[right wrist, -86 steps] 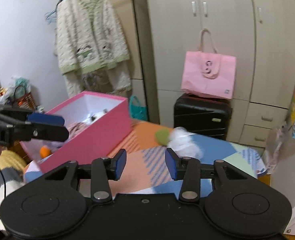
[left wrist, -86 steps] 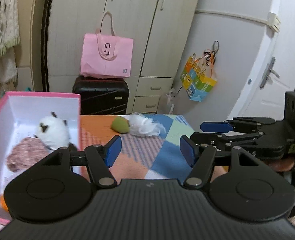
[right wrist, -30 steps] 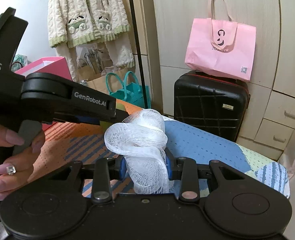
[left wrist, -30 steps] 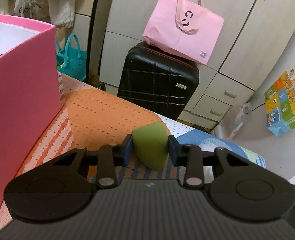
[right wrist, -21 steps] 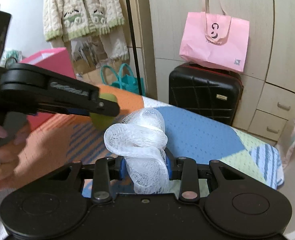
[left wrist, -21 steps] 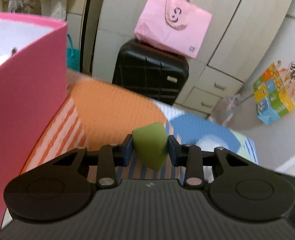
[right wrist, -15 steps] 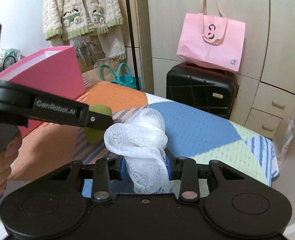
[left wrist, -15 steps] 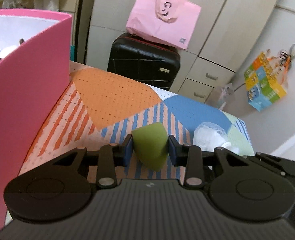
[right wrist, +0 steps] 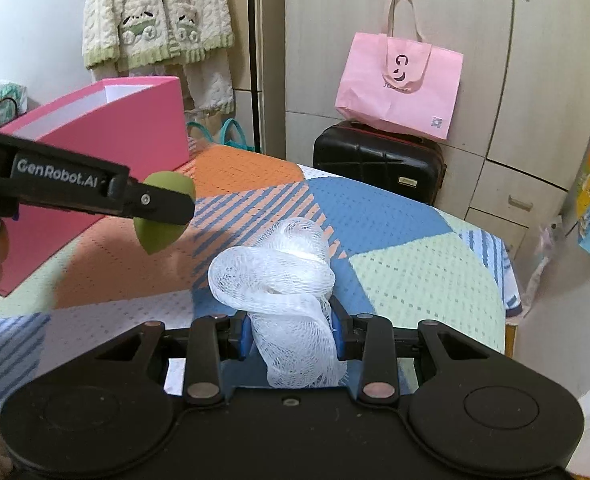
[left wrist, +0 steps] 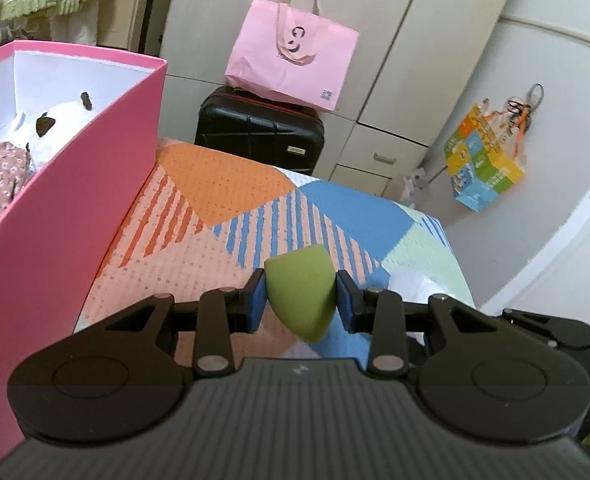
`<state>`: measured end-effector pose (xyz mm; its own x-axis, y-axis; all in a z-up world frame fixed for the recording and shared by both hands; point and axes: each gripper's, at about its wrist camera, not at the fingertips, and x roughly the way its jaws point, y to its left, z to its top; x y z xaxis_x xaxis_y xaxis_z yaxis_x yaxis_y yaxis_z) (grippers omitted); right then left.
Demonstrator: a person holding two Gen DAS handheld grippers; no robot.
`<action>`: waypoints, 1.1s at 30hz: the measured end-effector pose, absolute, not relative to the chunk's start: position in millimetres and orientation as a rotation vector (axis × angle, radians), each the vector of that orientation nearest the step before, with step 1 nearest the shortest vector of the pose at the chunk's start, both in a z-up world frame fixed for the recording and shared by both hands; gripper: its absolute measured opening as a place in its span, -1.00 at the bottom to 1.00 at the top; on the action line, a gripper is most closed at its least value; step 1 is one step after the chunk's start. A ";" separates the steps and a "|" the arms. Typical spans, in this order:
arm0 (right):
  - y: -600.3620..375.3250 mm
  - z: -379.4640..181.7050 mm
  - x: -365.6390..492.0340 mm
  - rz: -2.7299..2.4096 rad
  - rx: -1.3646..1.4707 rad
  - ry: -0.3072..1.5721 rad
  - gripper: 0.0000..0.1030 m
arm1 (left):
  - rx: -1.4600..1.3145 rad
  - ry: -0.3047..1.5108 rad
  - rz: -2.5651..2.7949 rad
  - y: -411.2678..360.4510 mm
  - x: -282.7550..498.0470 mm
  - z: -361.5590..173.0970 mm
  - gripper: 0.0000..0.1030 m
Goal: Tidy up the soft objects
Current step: 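Lift and carry the sponge with the left gripper over the box while the right gripper carries the puff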
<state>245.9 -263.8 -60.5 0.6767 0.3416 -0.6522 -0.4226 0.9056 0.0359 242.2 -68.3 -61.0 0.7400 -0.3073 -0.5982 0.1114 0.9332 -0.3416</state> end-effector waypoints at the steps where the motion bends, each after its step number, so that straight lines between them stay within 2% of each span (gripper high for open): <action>1: -264.2 -59.7 241.8 0.430 -0.115 0.707 -0.22 | -0.284 0.702 -0.245 -68.2 236.0 -59.5 -0.32; 14: -253.9 -35.1 186.2 0.498 -0.071 0.729 -0.22 | -0.209 0.680 -0.353 -25.1 149.9 -38.9 -0.32; 23: -236.5 -27.6 153.0 0.562 -0.039 0.786 -0.22 | -0.207 0.777 -0.486 9.6 127.9 -14.2 -0.32; 33: -200.2 16.7 133.8 0.714 0.009 0.750 -0.21 | -0.256 0.827 -0.571 67.3 115.8 31.5 -0.32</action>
<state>133.8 -200.2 16.7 0.5099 0.5961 -0.6203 -0.5902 0.7670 0.2519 115.8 67.3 31.5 0.5386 -0.5711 -0.6194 0.3775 0.8208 -0.4286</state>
